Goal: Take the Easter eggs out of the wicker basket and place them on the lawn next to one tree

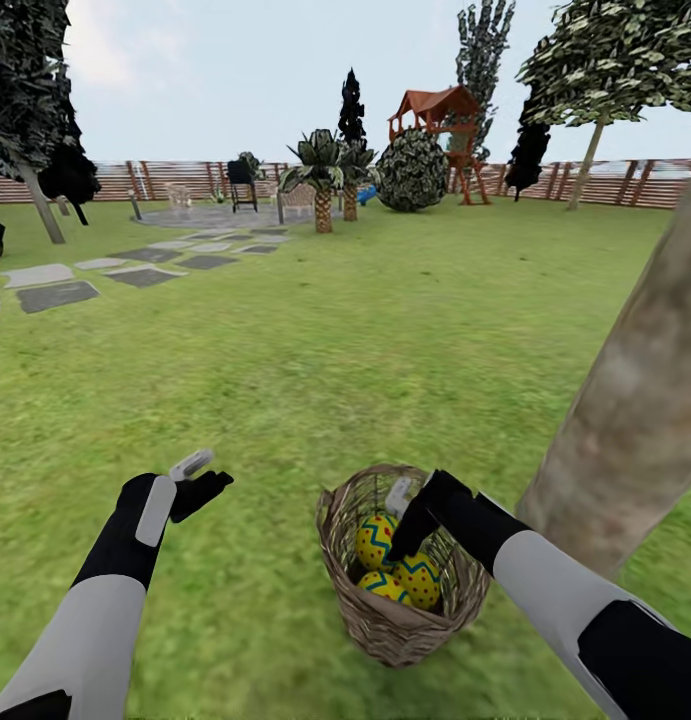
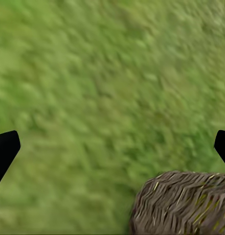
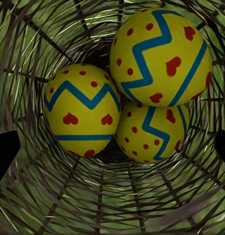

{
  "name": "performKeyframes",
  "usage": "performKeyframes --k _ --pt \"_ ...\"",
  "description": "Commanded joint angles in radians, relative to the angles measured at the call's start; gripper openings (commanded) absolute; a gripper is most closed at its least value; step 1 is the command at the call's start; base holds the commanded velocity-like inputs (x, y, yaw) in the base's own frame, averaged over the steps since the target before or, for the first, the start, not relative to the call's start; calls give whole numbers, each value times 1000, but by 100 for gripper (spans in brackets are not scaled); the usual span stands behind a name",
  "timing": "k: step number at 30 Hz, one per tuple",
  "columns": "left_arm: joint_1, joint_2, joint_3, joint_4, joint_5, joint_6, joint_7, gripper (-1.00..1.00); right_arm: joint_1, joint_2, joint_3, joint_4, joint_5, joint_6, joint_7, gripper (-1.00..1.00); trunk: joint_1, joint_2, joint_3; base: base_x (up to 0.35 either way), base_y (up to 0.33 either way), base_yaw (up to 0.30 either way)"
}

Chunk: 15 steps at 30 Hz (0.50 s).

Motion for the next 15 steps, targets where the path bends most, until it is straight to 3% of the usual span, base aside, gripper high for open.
performKeyframes --k 1,8,15 --pt "-1 0 0 -1 11 4 8 100 -1 -1 3 -2 10 1 7 100 0 -1 -5 0 0 0" --pt "0 1 1 -1 11 4 8 100 -1 2 0 -2 9 1 -41 100 3 -2 -32 0 0 0" --pt "-1 1 1 -1 11 4 8 100 -1 6 -62 -1 7 2 -49 100 6 -4 -59 0 0 0"
